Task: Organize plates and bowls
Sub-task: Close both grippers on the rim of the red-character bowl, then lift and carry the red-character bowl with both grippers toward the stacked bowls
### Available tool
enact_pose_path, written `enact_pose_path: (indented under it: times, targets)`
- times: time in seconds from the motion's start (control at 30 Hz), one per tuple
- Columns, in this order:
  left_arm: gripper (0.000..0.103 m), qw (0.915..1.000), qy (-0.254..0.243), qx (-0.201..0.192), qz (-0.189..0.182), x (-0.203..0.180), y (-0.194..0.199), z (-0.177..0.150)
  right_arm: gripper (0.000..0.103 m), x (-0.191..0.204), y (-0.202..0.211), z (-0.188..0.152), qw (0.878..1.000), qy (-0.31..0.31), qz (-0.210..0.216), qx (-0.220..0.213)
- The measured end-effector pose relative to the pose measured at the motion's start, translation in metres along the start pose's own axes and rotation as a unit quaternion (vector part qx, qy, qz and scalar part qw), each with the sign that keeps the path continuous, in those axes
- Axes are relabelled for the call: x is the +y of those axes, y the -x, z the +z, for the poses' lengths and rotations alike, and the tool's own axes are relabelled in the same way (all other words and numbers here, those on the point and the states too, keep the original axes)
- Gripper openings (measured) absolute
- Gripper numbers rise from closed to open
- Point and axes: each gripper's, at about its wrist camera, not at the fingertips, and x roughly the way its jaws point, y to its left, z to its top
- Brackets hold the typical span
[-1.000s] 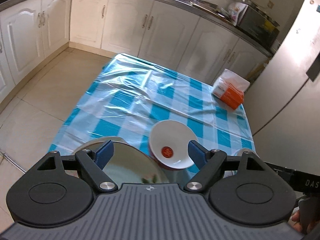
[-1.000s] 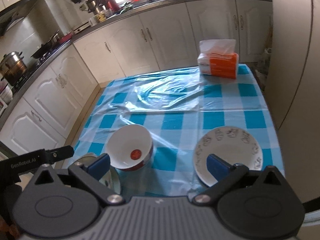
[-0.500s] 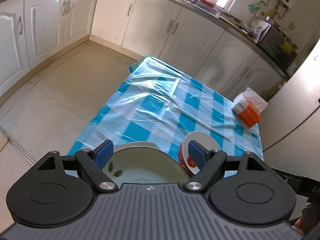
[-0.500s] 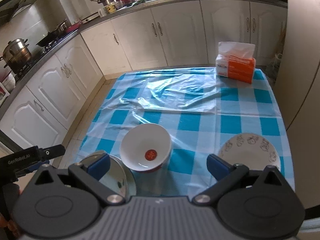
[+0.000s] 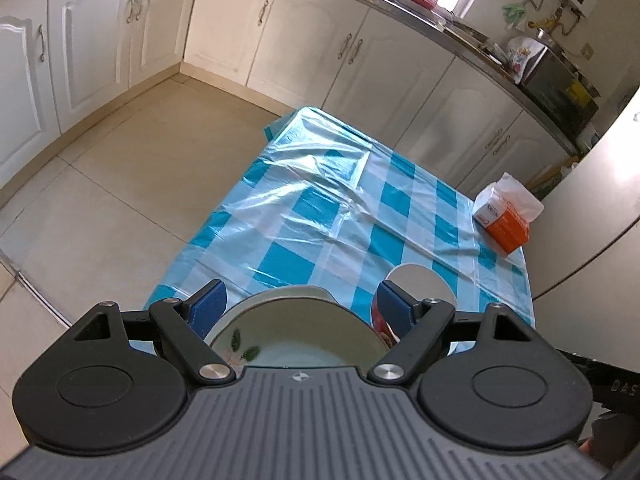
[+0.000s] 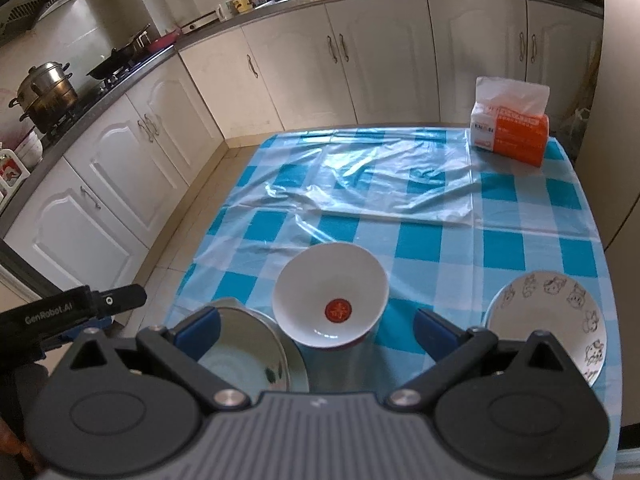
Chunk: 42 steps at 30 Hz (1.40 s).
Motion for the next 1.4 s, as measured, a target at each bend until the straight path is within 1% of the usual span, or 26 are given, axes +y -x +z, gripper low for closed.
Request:
enact_pose_path:
  times: [0.2, 0.3, 0.37, 0.47, 0.53, 0.6, 0.67, 0.73, 0.8, 0.87, 0.97, 1.03, 1.2, 1.23, 1.27, 1.3, 1.33, 1.37, 1.4]
  targets:
    - [0.101, 0.9995, -0.023, 0.022, -0.008, -0.013, -0.013, 0.001, 0.102, -0.013, -0.013, -0.004, 1.0, -0.021, -0.011, 0.009]
    - [0.101, 0.9984, -0.04, 0.036, -0.017, -0.023, -0.024, 0.003, 0.102, -0.021, -0.02, -0.001, 0.999, -0.036, -0.024, 0.011]
    - [0.101, 0.9975, -0.056, 0.036, -0.022, -0.031, -0.03, 0.004, 0.102, -0.029, -0.026, 0.003, 0.998, -0.056, -0.021, 0.01]
    - [0.101, 0.9958, -0.075, 0.046, -0.026, -0.043, -0.043, 0.007, 0.101, -0.036, -0.036, 0.007, 0.998, -0.065, -0.026, 0.005]
    - [0.101, 0.9939, -0.092, 0.053, -0.03, -0.05, -0.053, 0.008, 0.094, -0.04, -0.045, 0.01, 0.997, -0.075, -0.026, 0.013]
    - [0.101, 0.9925, -0.106, 0.054, -0.027, -0.056, -0.062, 0.009, 0.089, -0.044, -0.053, 0.013, 0.996, -0.091, -0.016, 0.019]
    - [0.101, 0.991, -0.115, 0.062, -0.027, -0.061, -0.07, 0.01, 0.089, -0.046, -0.061, 0.016, 0.994, -0.105, -0.015, 0.021]
    - [0.098, 0.9898, -0.123, 0.068, -0.024, -0.065, -0.076, 0.01, 0.087, -0.047, -0.069, 0.017, 0.993, -0.11, -0.014, 0.027]
    - [0.098, 0.9892, -0.126, 0.072, -0.017, -0.065, -0.082, 0.011, 0.084, -0.05, -0.076, 0.018, 0.992, -0.117, -0.02, 0.034]
    - [0.097, 0.9884, -0.129, 0.077, -0.019, -0.065, -0.088, 0.01, 0.081, -0.052, -0.081, 0.018, 0.991, -0.125, -0.029, 0.04]
    - [0.097, 0.9872, -0.136, 0.082, -0.016, -0.069, -0.095, 0.011, 0.081, -0.056, -0.086, 0.018, 0.989, -0.134, -0.034, 0.044]
    - [0.097, 0.9863, -0.139, 0.087, -0.014, -0.071, -0.1, 0.012, 0.081, -0.057, -0.088, 0.018, 0.989, -0.134, -0.045, 0.047]
    - [0.094, 0.9835, -0.151, 0.1, -0.008, -0.074, -0.112, 0.011, 0.081, -0.059, -0.099, 0.016, 0.987, -0.137, -0.049, 0.063]
    - [0.093, 0.983, -0.152, 0.102, -0.007, -0.074, -0.114, 0.01, 0.08, -0.059, -0.101, 0.015, 0.987, -0.137, -0.049, 0.065]
    - [0.089, 0.9826, -0.152, 0.106, -0.007, -0.074, -0.117, 0.01, 0.08, -0.06, -0.103, 0.014, 0.987, -0.138, -0.049, 0.067]
    - [0.084, 0.9823, -0.152, 0.109, -0.008, -0.073, -0.119, 0.01, 0.076, -0.061, -0.105, 0.014, 0.987, -0.137, -0.05, 0.068]
    - [0.077, 0.9818, -0.151, 0.115, -0.009, -0.073, -0.122, 0.01, 0.073, -0.061, -0.107, 0.013, 0.987, -0.135, -0.053, 0.072]
    - [0.074, 0.9816, -0.15, 0.118, -0.008, -0.073, -0.123, 0.01, 0.072, -0.061, -0.108, 0.012, 0.986, -0.136, -0.053, 0.076]
    - [0.073, 0.9815, -0.15, 0.118, -0.007, -0.074, -0.125, 0.01, 0.068, -0.062, -0.11, 0.011, 0.986, -0.137, -0.05, 0.079]
